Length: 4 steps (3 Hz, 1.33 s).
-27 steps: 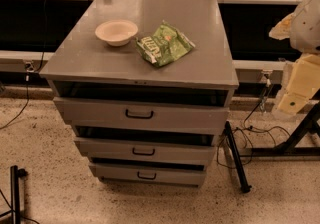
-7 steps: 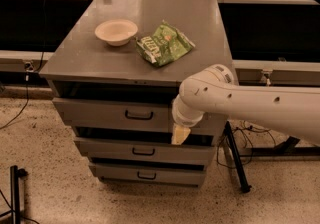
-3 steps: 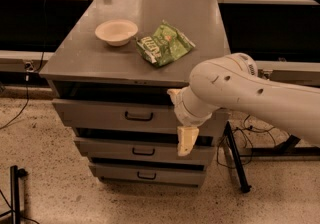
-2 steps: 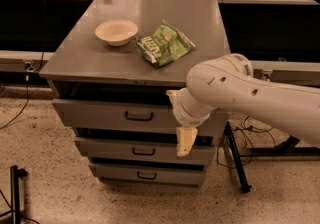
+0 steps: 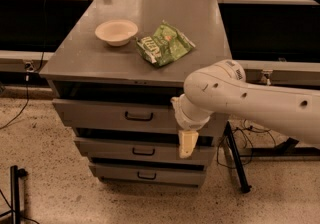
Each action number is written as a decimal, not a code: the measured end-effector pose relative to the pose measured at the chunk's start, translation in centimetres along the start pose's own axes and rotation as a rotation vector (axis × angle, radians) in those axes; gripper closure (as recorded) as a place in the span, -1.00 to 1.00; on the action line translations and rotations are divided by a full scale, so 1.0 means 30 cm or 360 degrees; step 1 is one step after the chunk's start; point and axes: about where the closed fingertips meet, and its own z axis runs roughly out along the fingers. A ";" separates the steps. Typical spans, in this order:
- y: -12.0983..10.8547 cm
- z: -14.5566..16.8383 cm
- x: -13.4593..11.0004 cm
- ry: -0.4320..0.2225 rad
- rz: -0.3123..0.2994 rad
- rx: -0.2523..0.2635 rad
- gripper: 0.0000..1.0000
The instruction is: Open top drawer
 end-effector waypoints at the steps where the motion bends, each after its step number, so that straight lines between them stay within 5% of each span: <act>1: 0.009 0.030 0.040 0.0052 0.0034 -0.0029 -0.78; 4: -0.021 0.041 0.116 0.0127 0.0111 0.0000 -0.76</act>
Offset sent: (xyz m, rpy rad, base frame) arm 0.0103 -0.0295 -0.0243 -0.0627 0.0361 -0.0825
